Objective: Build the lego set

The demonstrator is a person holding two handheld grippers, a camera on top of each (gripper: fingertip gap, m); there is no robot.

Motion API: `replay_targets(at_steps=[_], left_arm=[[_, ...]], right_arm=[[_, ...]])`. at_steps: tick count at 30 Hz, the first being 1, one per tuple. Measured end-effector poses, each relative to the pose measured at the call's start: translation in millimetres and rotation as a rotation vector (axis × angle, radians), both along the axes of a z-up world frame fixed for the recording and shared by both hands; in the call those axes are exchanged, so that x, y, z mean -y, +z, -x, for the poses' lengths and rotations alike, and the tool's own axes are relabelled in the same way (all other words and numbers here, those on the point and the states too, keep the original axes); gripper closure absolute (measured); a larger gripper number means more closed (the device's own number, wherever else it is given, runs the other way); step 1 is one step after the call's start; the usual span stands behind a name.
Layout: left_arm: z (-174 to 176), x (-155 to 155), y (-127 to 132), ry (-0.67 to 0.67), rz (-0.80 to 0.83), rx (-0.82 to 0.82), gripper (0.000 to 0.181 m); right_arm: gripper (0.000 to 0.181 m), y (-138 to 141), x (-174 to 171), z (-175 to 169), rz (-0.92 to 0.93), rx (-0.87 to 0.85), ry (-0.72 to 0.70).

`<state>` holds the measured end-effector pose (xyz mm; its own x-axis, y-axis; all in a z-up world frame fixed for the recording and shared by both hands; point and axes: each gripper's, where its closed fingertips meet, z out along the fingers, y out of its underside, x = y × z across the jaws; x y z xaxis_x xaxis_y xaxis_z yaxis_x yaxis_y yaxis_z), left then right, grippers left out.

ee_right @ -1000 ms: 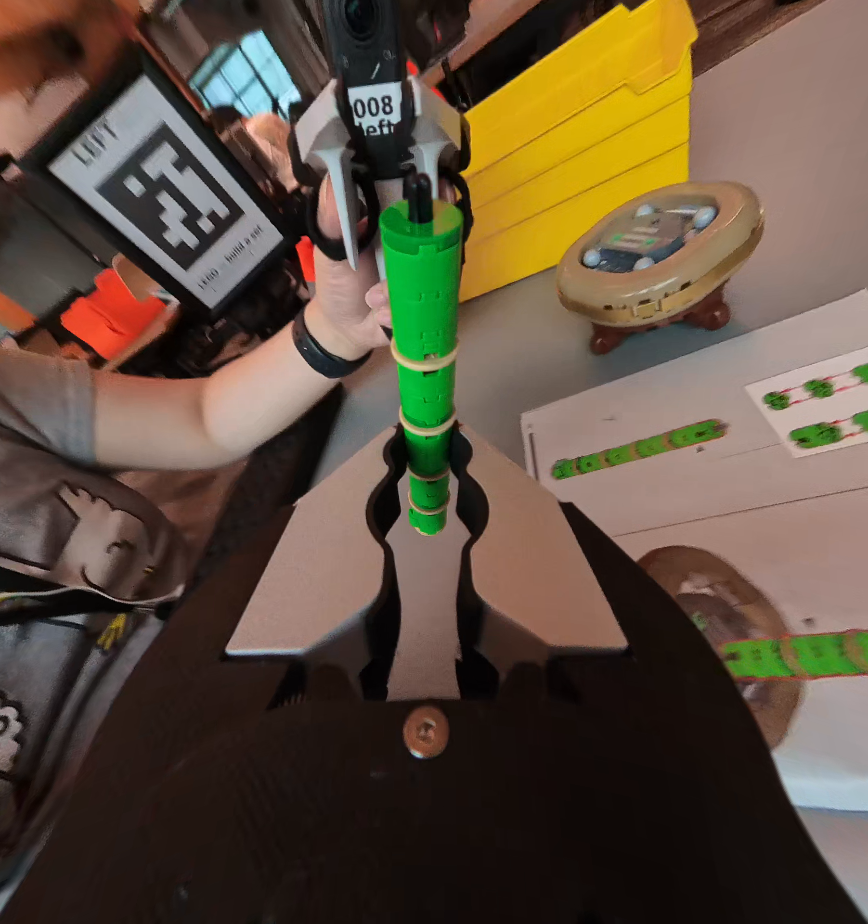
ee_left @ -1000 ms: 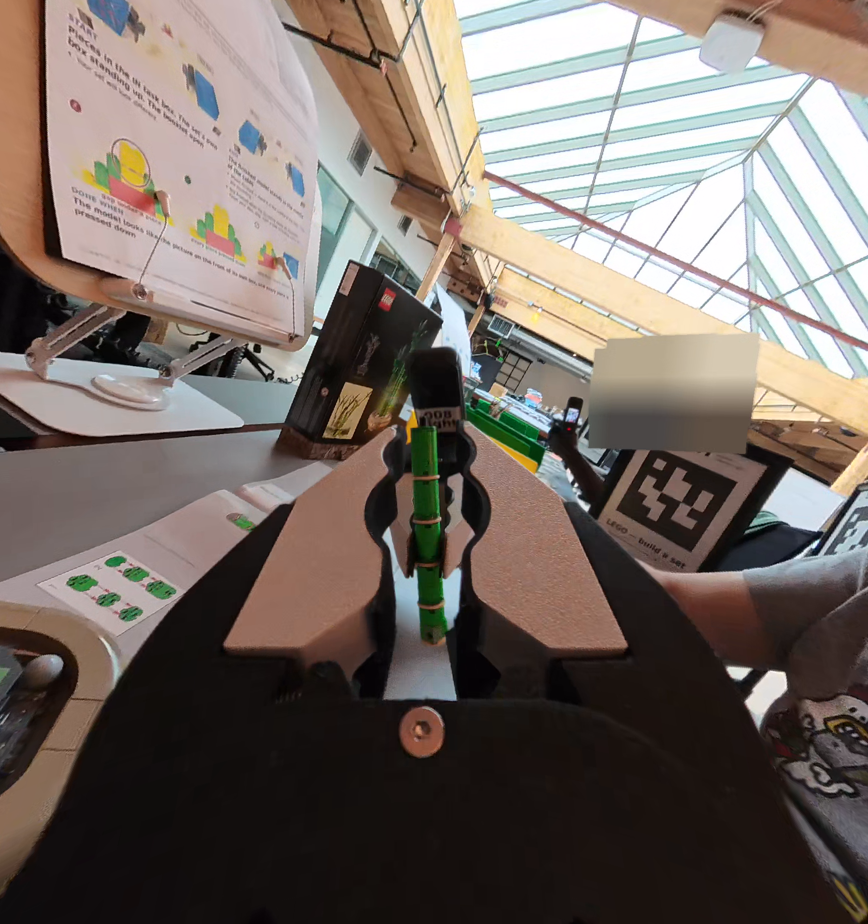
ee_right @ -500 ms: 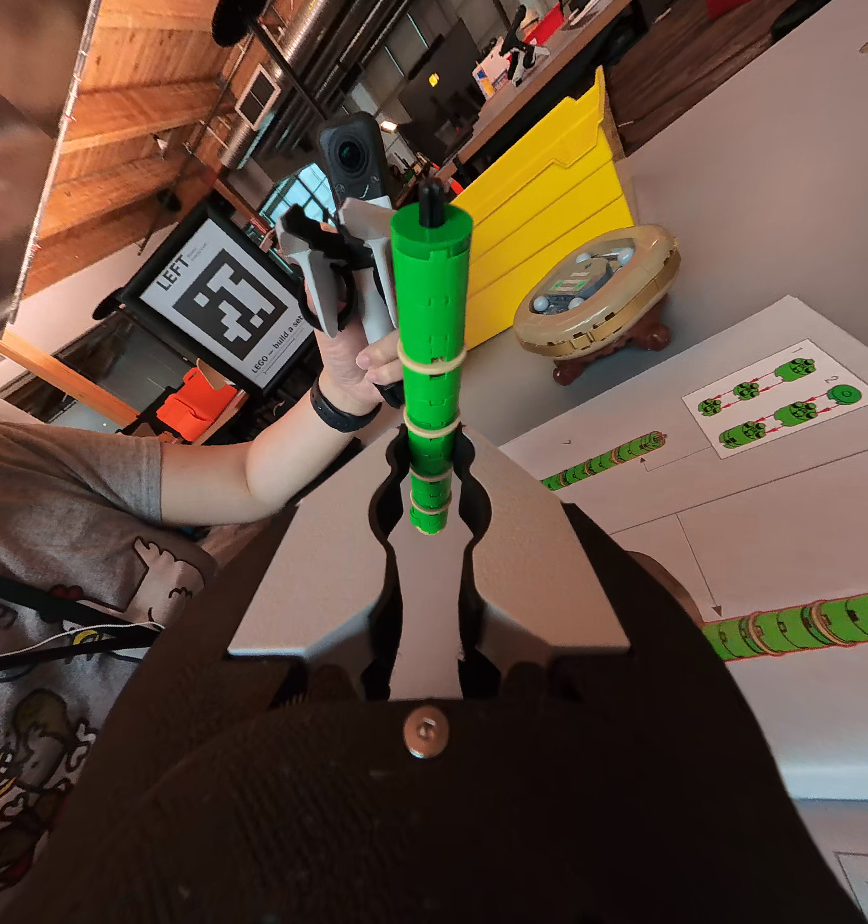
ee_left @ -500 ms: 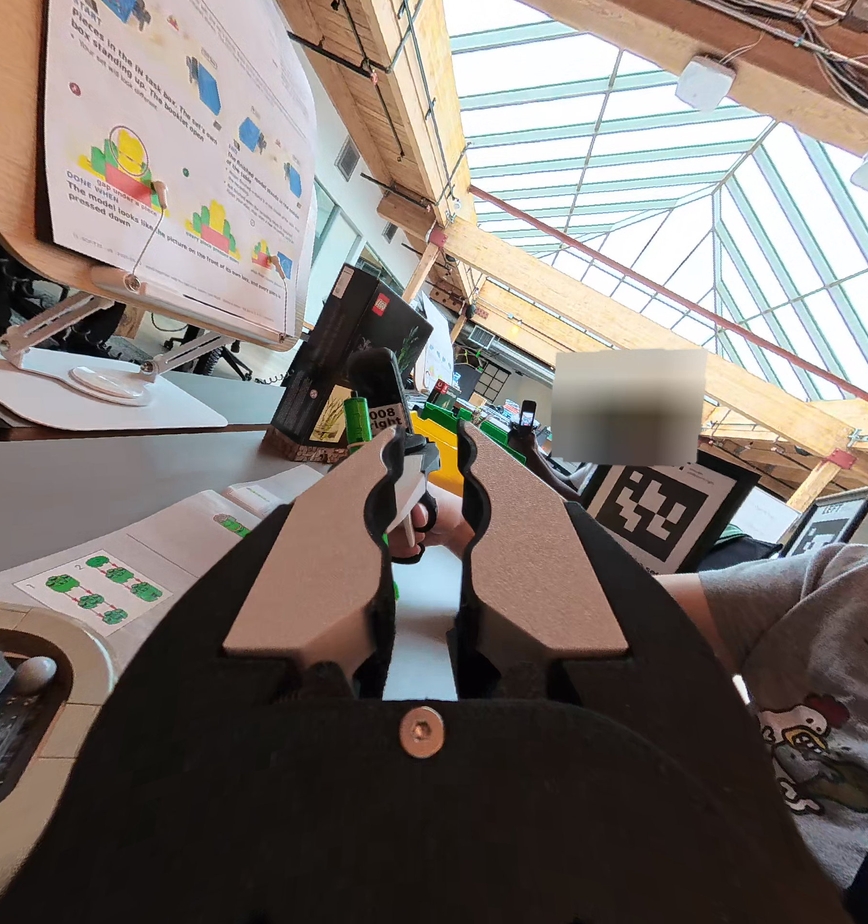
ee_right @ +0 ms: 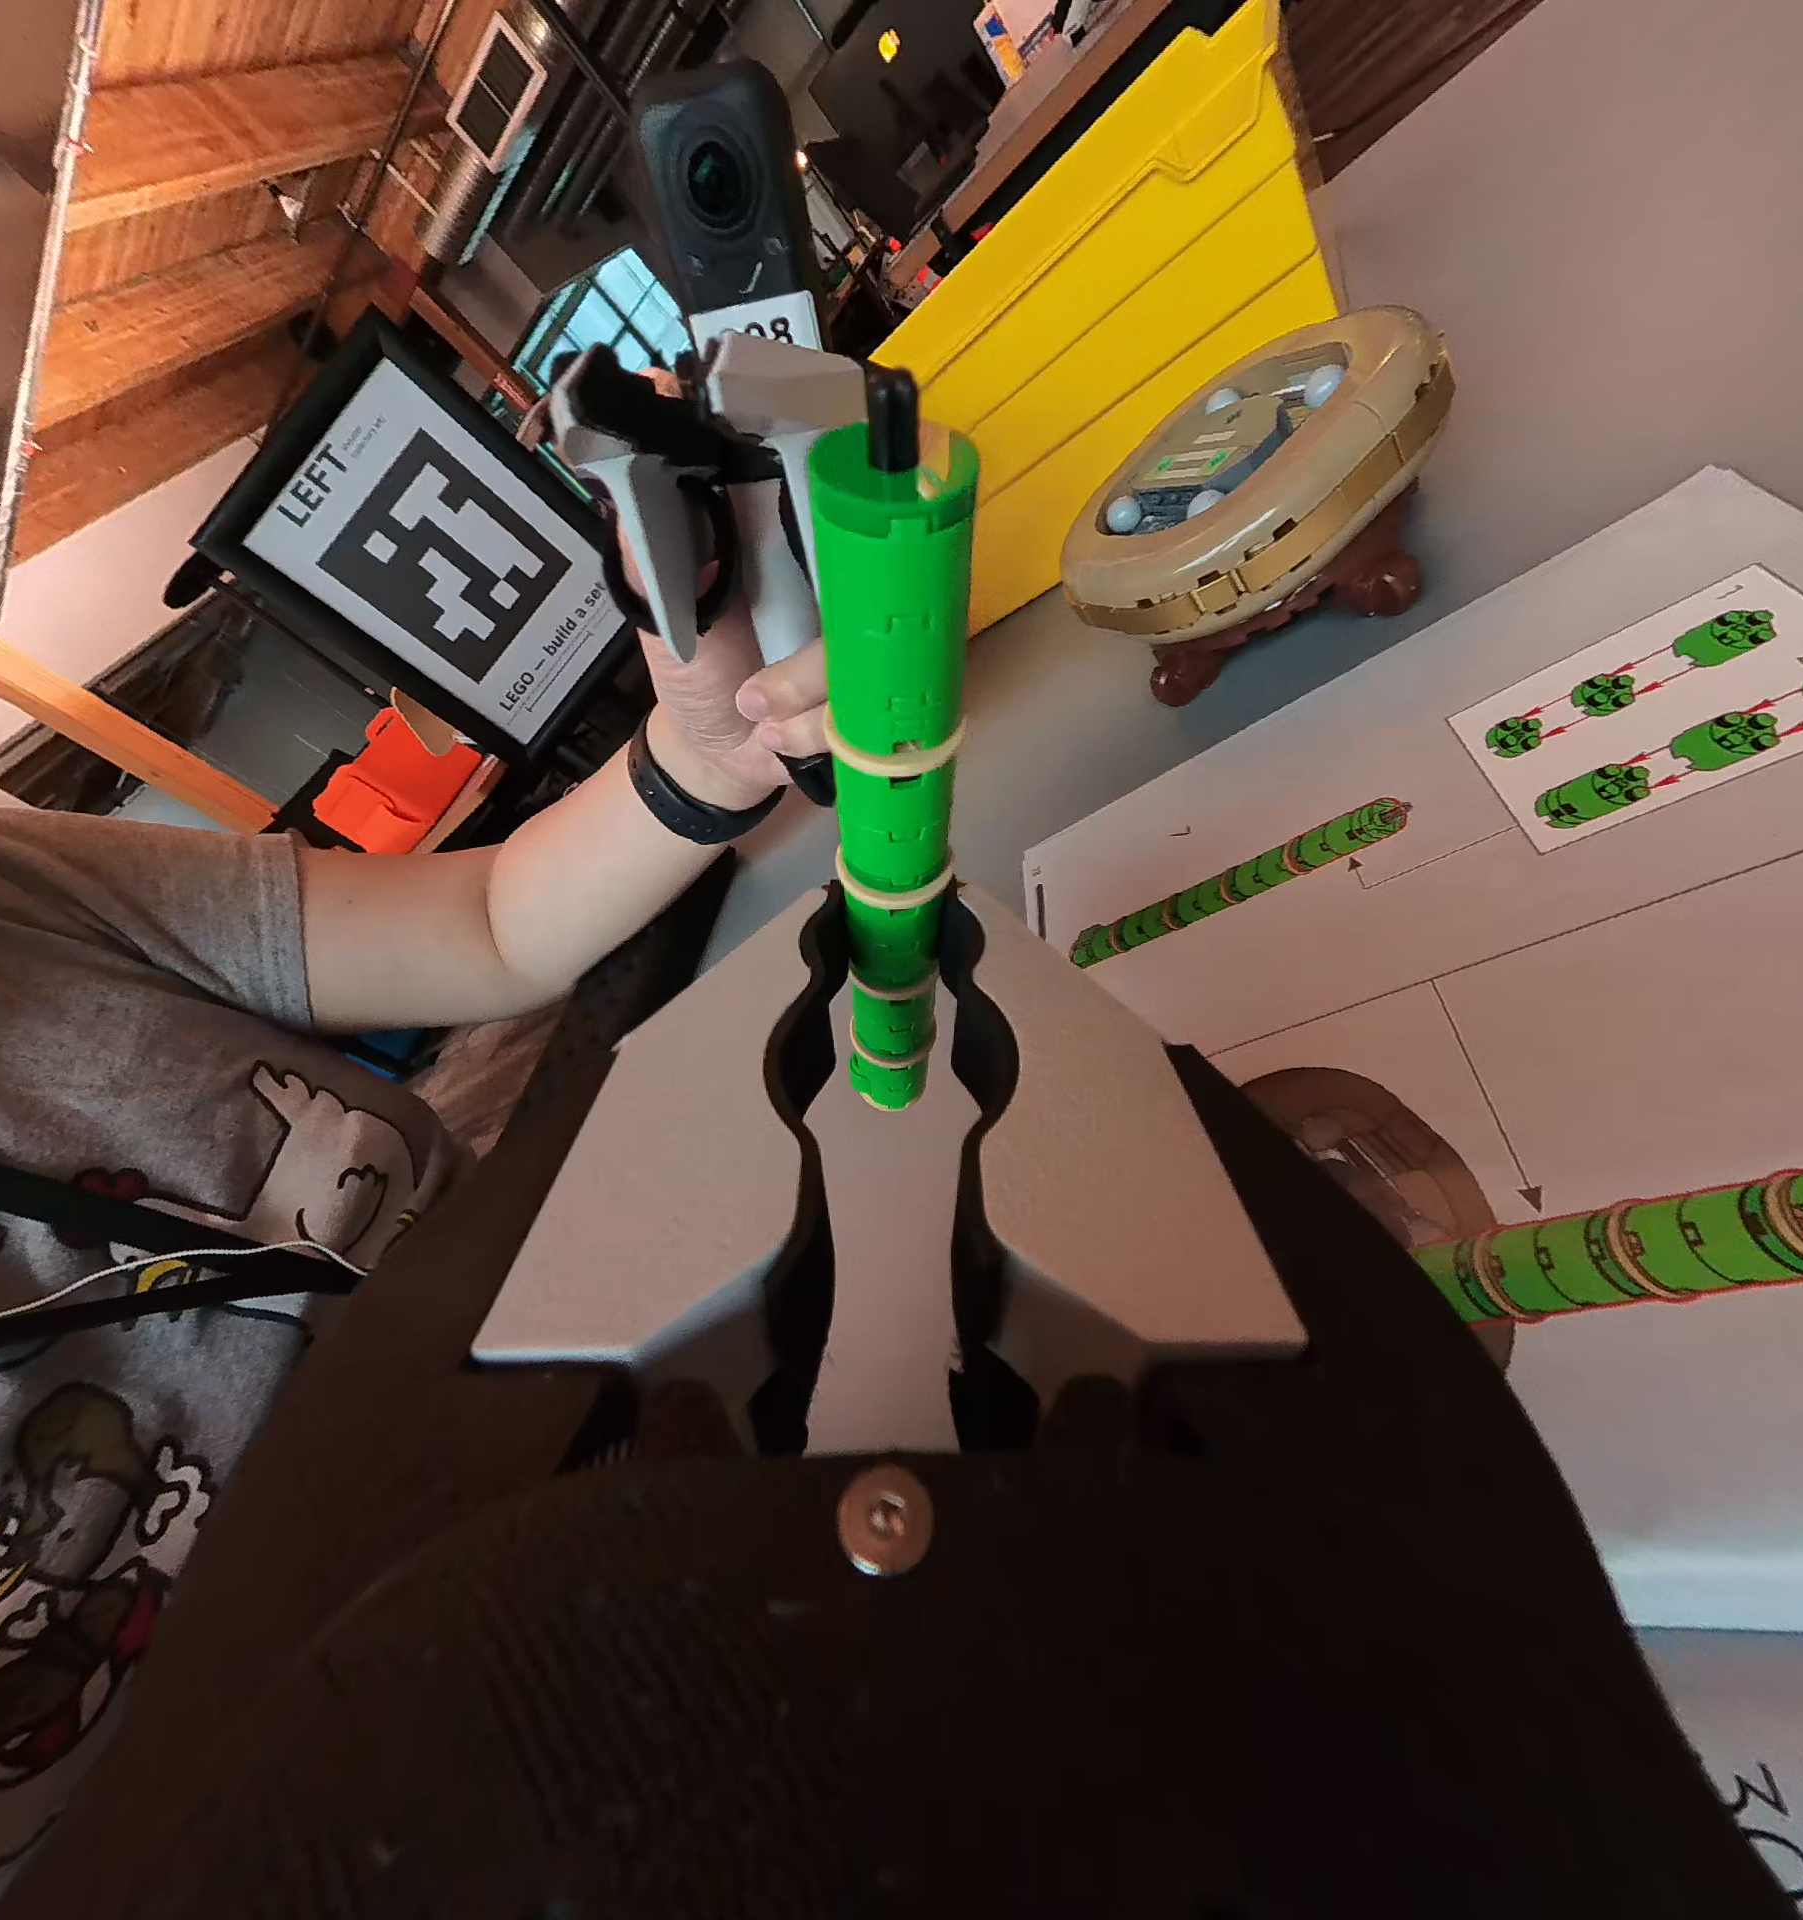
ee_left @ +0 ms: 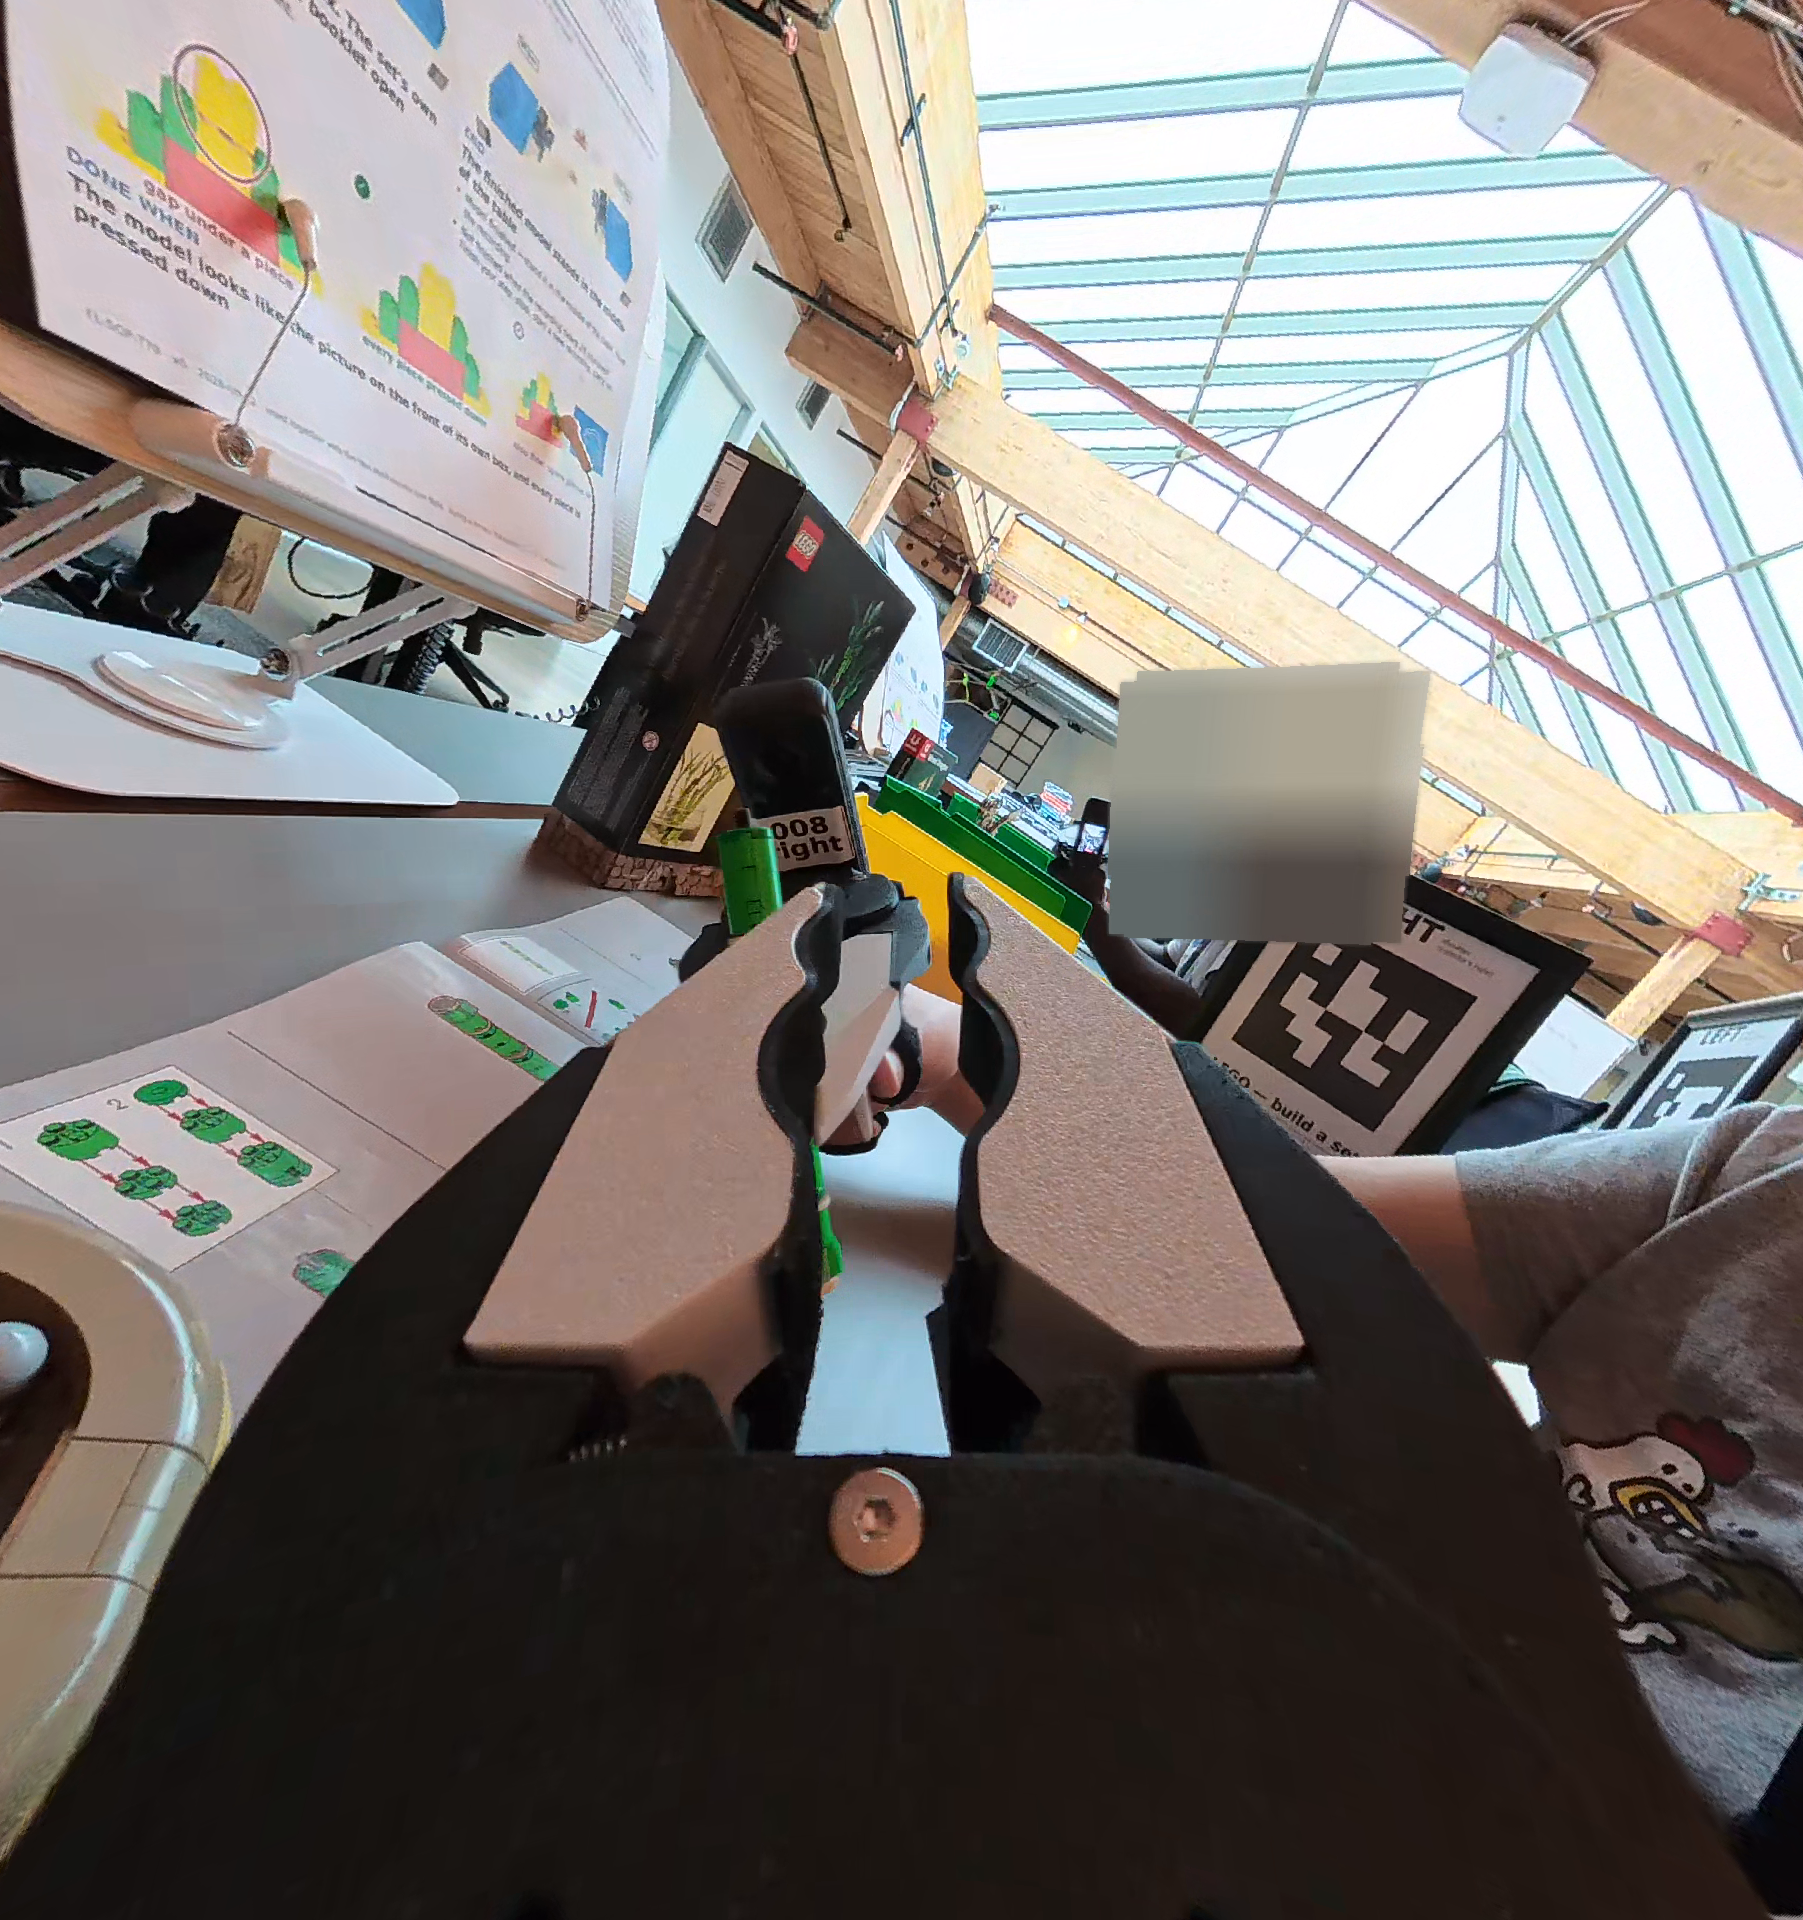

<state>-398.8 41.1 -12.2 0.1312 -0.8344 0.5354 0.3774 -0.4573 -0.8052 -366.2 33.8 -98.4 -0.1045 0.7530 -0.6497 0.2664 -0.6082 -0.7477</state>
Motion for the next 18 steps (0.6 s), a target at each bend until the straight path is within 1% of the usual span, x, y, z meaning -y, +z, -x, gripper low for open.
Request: replay_targets(at_steps=[1,6,10,18], left_arm=[[1,-1,0,0.003,0.002,0.003,0.163],[4,-2,1,0.001,0.016,0.028,0.163],[6,-1,4,0.004,0.008,0.038,0.163],[5,-3,1,0.006,0.016,0.032,0.163]], right_arm=[[0.165,1,1,-1,0.007,-0.009,0.006],[0.166,5,4,-5,0.038,-0.042,0.031],[0.166,8,9,-4,0.026,-0.043,0.053],[0.166,10,12,-6,0.02,-0.047,0.07]])
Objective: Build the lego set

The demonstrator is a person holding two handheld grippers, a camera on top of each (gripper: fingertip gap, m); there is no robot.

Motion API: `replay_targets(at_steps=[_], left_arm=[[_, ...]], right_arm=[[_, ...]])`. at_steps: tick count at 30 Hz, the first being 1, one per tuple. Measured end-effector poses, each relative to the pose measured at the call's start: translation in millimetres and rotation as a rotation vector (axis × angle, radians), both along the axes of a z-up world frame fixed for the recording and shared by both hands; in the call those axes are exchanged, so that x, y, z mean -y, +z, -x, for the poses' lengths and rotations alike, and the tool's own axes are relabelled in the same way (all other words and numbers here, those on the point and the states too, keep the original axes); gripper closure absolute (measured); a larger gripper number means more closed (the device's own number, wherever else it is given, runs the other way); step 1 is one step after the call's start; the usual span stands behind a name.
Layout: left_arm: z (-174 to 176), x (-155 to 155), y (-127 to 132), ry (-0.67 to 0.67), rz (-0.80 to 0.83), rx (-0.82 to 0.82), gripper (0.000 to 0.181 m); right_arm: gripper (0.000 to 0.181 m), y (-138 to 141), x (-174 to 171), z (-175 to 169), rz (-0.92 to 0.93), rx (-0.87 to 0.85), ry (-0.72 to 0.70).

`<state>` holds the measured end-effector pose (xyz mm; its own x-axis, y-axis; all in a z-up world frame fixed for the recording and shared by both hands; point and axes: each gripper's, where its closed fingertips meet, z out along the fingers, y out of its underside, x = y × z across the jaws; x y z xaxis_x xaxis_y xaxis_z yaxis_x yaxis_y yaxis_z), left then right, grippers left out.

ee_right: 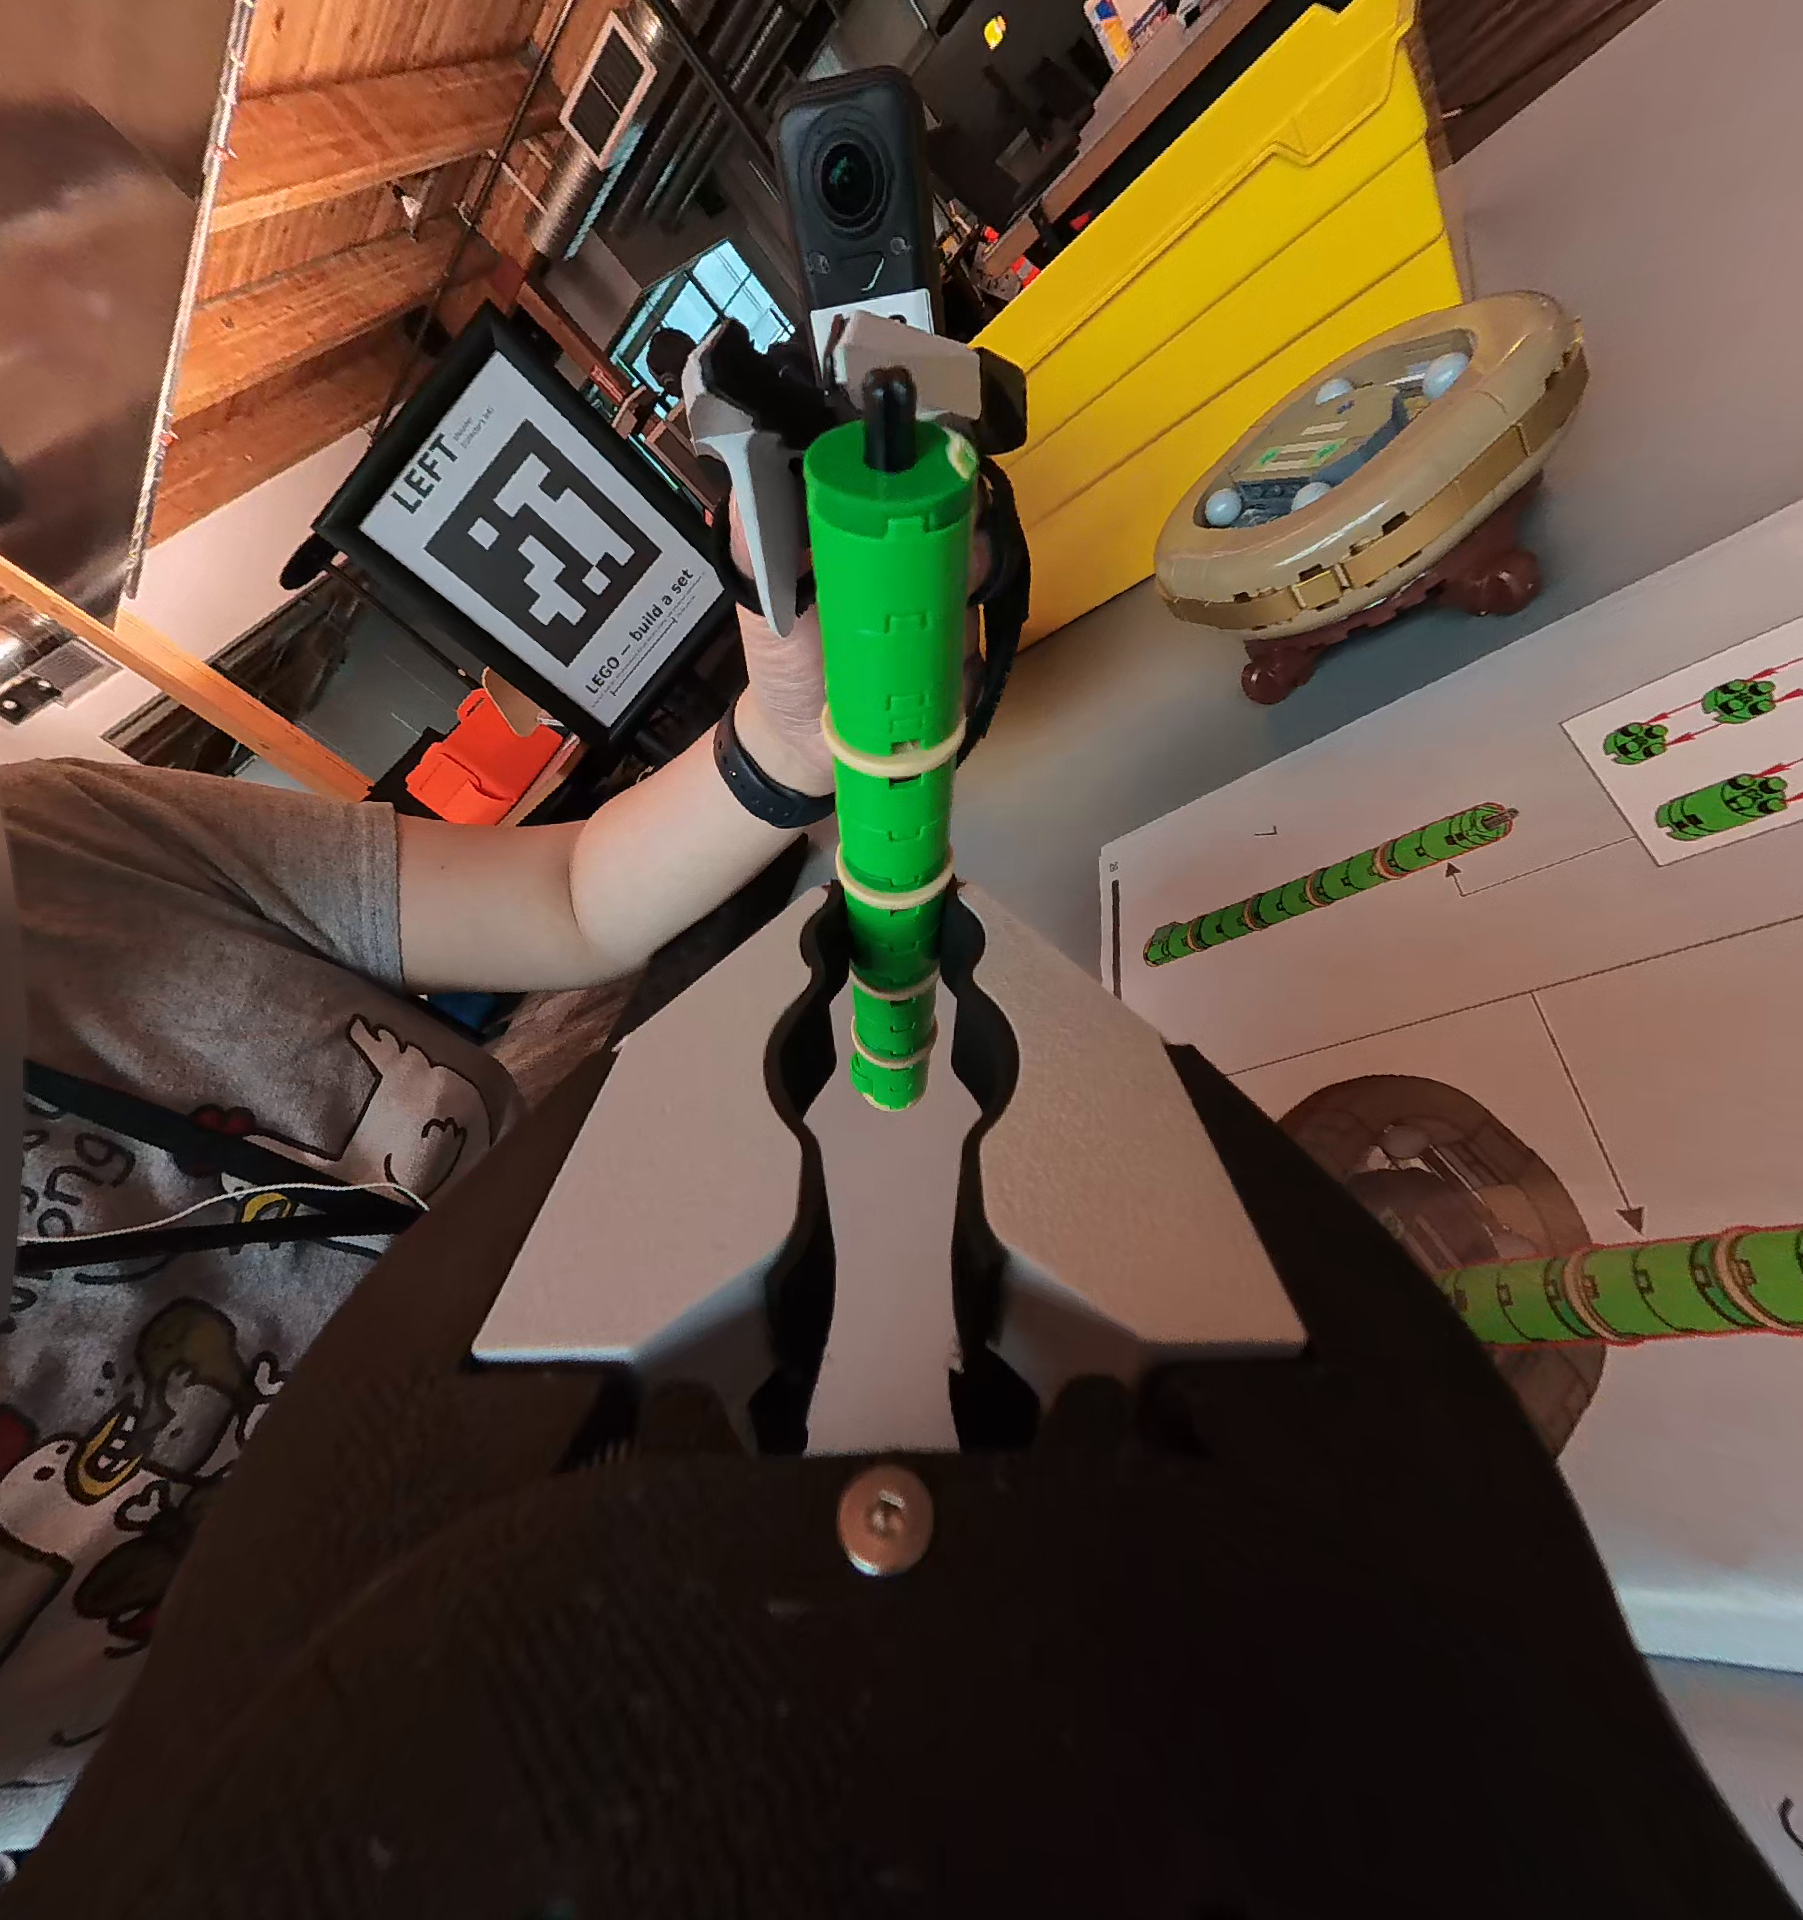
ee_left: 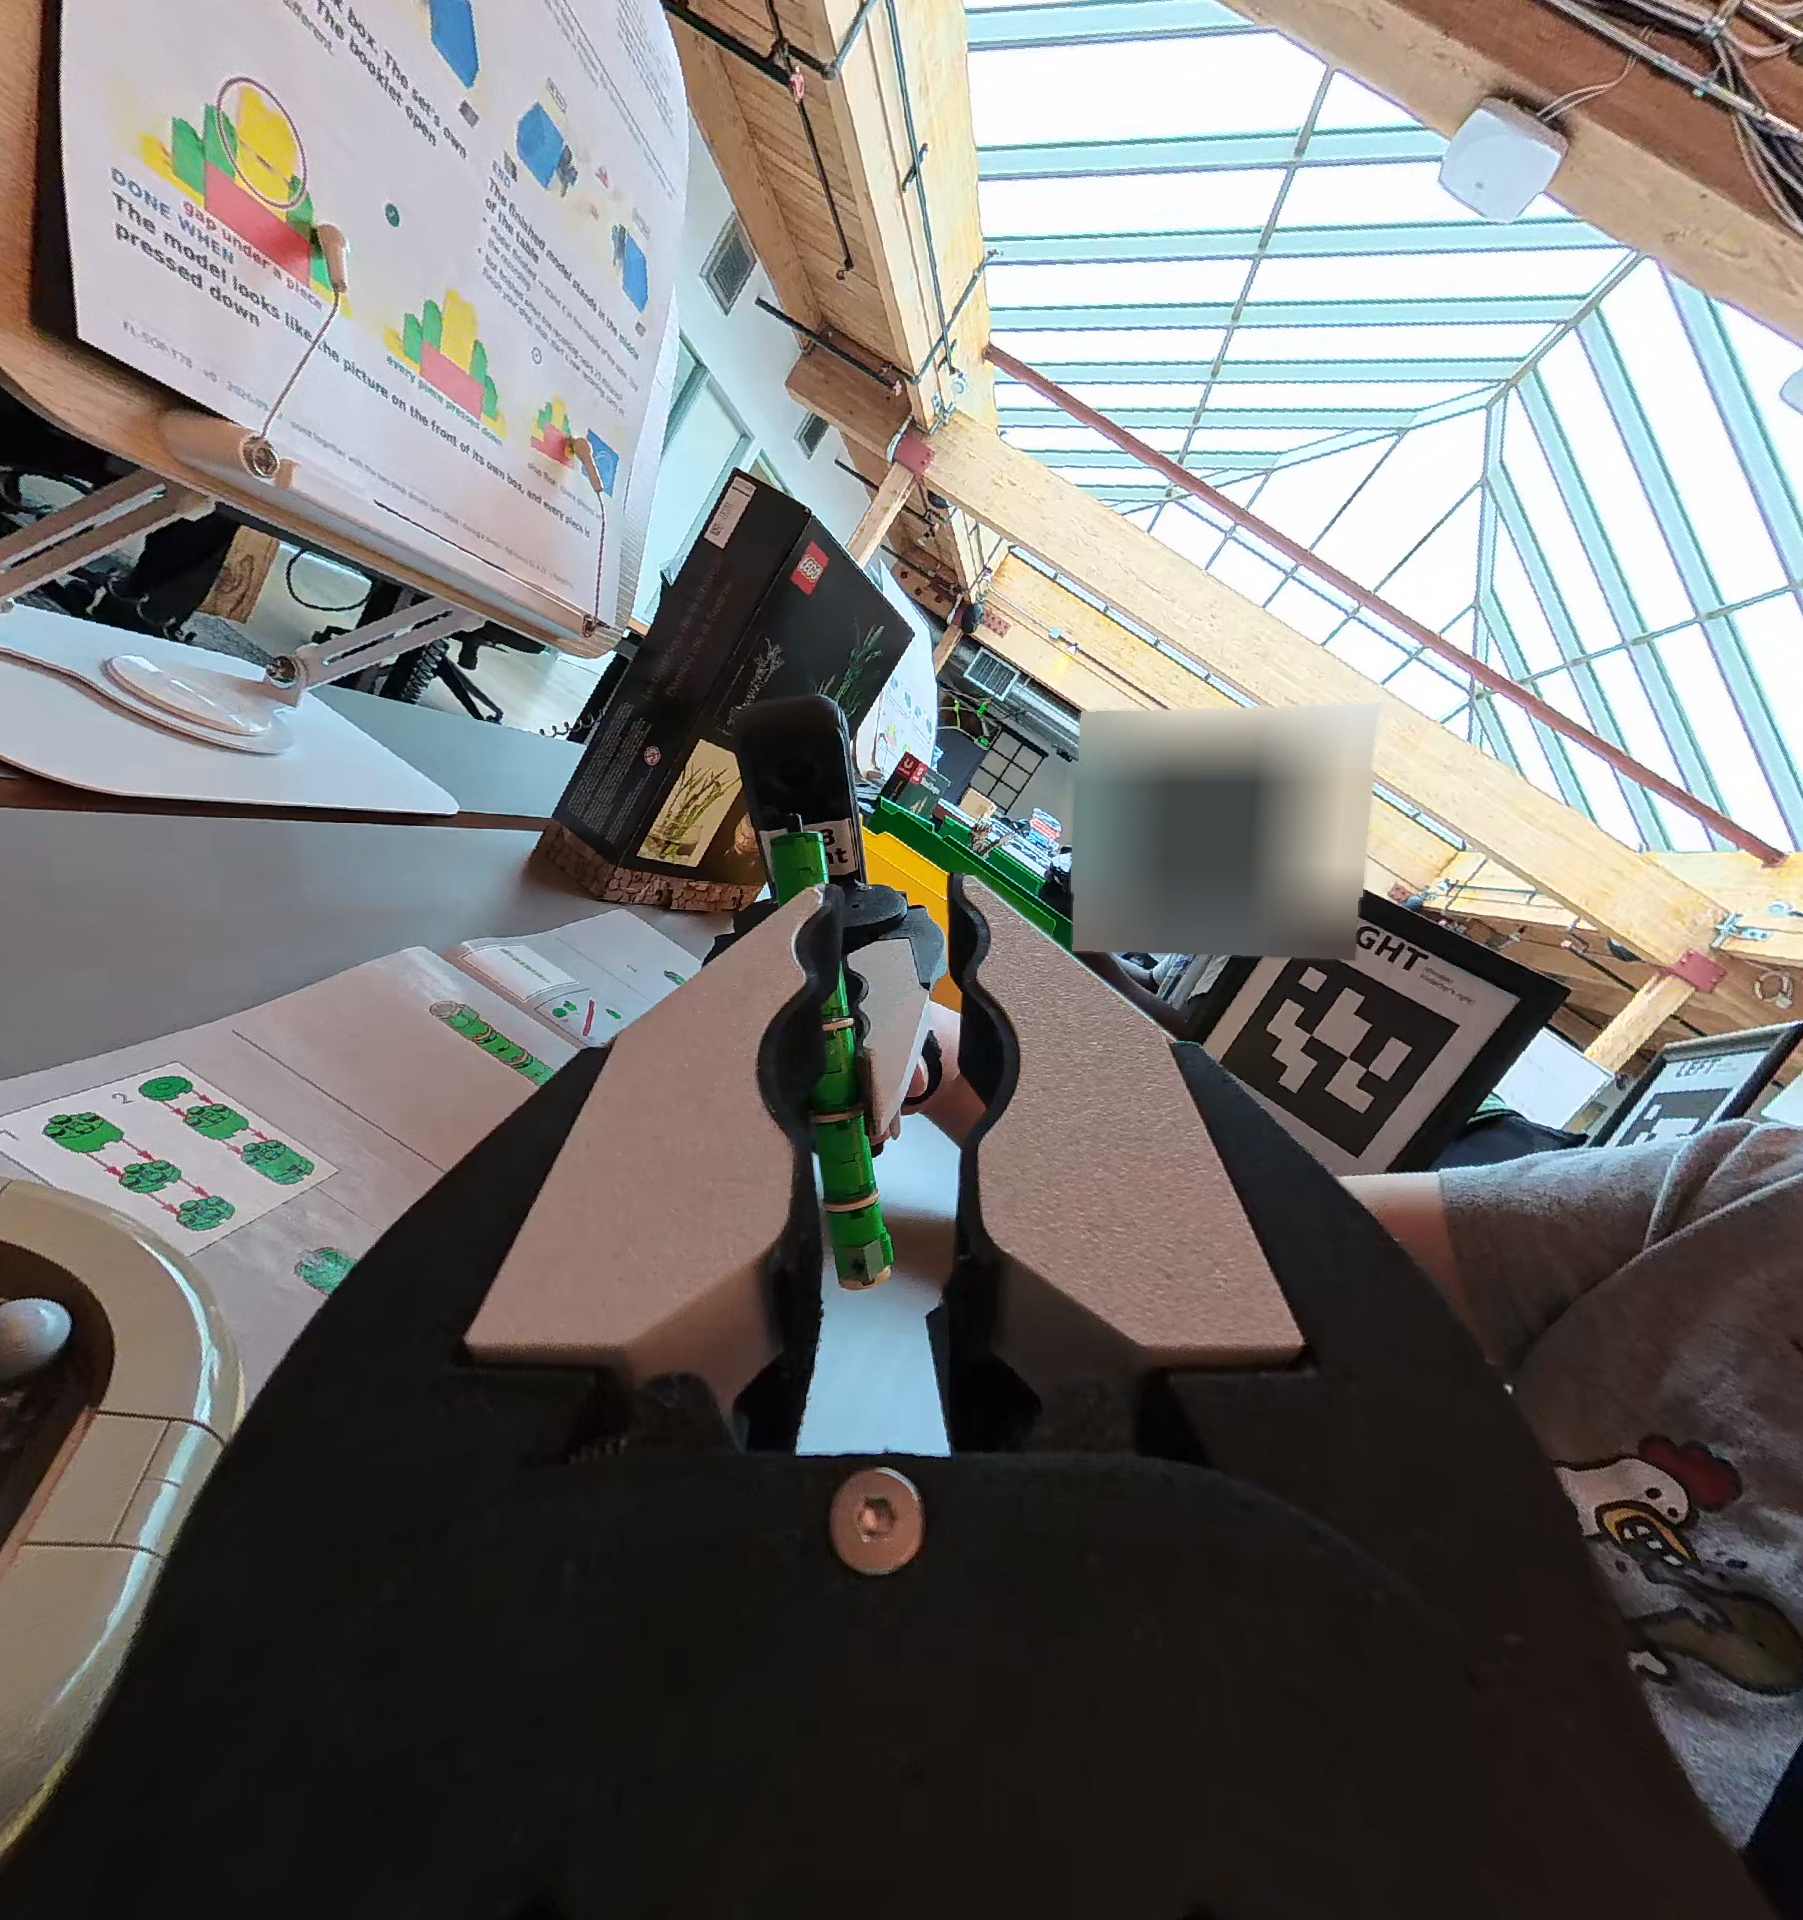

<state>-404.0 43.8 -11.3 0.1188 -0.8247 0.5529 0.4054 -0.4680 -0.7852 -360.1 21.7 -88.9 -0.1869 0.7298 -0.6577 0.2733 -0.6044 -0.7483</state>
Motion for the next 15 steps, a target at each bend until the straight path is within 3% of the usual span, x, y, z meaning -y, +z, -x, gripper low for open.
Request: replay_targets(at_steps=[15], left_arm=[[-1,0,-2,-0.01,0.01,-0.001,0.163]], right_arm=[[0.166,2,10,-1,-0.019,-0.021,0.048]])
